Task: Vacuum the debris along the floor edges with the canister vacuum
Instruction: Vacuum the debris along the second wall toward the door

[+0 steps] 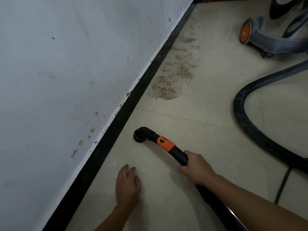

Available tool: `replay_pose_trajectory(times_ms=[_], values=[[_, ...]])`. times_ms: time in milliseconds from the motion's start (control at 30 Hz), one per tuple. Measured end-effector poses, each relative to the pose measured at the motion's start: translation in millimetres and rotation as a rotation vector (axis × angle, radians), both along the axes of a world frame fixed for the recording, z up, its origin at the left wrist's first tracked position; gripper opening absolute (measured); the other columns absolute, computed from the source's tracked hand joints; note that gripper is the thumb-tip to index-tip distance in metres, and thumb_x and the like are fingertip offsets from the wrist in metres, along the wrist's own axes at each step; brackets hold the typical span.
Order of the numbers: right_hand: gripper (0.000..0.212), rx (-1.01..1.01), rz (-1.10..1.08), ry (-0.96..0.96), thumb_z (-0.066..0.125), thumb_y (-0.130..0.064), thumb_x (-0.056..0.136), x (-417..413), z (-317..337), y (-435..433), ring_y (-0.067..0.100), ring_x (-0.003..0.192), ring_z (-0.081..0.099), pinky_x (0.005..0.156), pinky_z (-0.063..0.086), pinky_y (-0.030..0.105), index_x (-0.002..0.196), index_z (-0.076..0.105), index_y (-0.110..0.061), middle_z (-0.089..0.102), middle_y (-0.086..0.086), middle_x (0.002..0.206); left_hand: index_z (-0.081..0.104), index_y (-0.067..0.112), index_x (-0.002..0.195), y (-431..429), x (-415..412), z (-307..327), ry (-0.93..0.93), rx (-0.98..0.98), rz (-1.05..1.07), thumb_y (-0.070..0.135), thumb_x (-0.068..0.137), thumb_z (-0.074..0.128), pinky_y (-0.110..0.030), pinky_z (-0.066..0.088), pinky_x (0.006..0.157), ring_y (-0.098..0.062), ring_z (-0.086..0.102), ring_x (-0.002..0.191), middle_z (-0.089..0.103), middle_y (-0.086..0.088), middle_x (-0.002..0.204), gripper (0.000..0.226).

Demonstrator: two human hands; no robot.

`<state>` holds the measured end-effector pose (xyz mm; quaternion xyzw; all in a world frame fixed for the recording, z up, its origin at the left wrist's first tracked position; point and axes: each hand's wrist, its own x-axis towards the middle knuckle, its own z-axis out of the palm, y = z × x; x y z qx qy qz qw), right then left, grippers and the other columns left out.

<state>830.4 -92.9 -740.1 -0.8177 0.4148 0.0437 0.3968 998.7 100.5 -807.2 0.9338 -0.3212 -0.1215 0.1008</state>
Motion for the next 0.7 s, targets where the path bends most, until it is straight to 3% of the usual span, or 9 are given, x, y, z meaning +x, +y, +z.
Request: replay_pose_trajectory(times_ms=[100,200,233,300,400,500,600,700], values=[[0.025,0.05,0.002,-0.026,0.064,-0.028,0.077,24.5,4.9,13.0,0.017,0.064,0.056,0.054,0.043,0.024,0.095,0.048,-0.022,0.052,-0.004,0.079,0.047,0.015,0.138,-0.1,-1.5,8.7,0.05,0.039,0.005,0.031,0.1,0.041,-0.033,0.025,0.113,-0.023,0.026,0.141,0.031,-0.01,0.154,0.042],[0.029,0.063,0.039,0.0,0.065,-0.031,0.076,19.0,7.6,32.0,0.018,0.066,0.057,0.055,0.043,0.025,0.097,0.047,-0.024,0.053,-0.003,0.082,0.066,0.013,0.092,-18.1,-5.6,31.6,0.302,-0.226,0.225,0.038,0.102,0.034,-0.039,0.041,0.099,-0.029,0.054,0.115,0.061,-0.018,0.121,0.042],[0.029,0.032,0.05,0.02,0.064,-0.032,0.076,12.7,7.0,37.7,0.018,0.068,0.056,0.053,0.04,0.025,0.097,0.045,-0.025,0.053,-0.003,0.083,0.067,0.014,0.088,-28.9,-6.0,42.1,0.424,-0.332,0.34,0.041,0.102,0.032,-0.038,0.043,0.095,-0.028,0.058,0.106,0.065,-0.017,0.112,0.047],[0.029,-0.032,0.07,0.052,0.063,-0.033,0.078,-1.9,4.8,47.8,0.019,0.07,0.054,0.05,0.034,0.026,0.096,0.041,-0.026,0.052,-0.002,0.086,0.068,0.004,0.109,-56.4,-3.7,60.2,0.653,-0.466,0.505,0.048,0.102,0.031,-0.041,0.044,0.098,-0.03,0.06,0.106,0.066,-0.017,0.112,0.058],[0.033,-0.086,0.058,0.085,0.06,-0.035,0.079,-18.0,5.0,58.5,0.023,0.076,0.056,0.057,0.037,0.029,0.098,0.036,-0.025,0.056,0.002,0.092,0.051,-0.001,0.131,-99.0,-3.2,78.9,0.935,-0.522,0.648,0.05,0.097,0.045,-0.045,0.048,0.09,-0.036,0.06,0.107,0.062,-0.023,0.12,0.062],[0.037,-0.05,0.012,0.066,0.06,-0.036,0.074,-32.9,9.6,56.2,0.024,0.077,0.057,0.061,0.038,0.029,0.098,0.034,-0.026,0.058,0.002,0.093,0.045,-0.001,0.133,-134.1,-12.5,89.8,1.158,-0.525,0.69,0.026,0.093,0.062,-0.05,0.052,0.076,-0.037,0.061,0.094,0.061,-0.025,0.117,0.051],[0.048,0.228,-0.105,-0.041,0.068,-0.045,0.059,-50.1,12.6,52.0,0.012,0.07,0.059,0.057,0.041,0.022,0.099,0.049,-0.026,0.061,-0.008,0.085,0.044,-0.004,0.131,-168.6,-13.4,97.1,1.23,-0.594,0.645,0.018,0.097,0.057,-0.053,0.052,0.074,-0.035,0.06,0.074,0.06,-0.028,0.108,0.042],[0.049,0.517,-0.235,-0.17,0.076,-0.049,0.051,-52.2,10.6,51.7,0.002,0.071,0.065,0.064,0.045,0.015,0.089,0.067,-0.019,0.067,-0.009,0.078,0.042,0.001,0.127,-202.3,-5.4,107.5,1.243,-0.669,0.626,0.025,0.099,0.053,-0.045,0.054,0.051,-0.03,0.056,0.053,0.06,-0.03,0.101,0.038]])
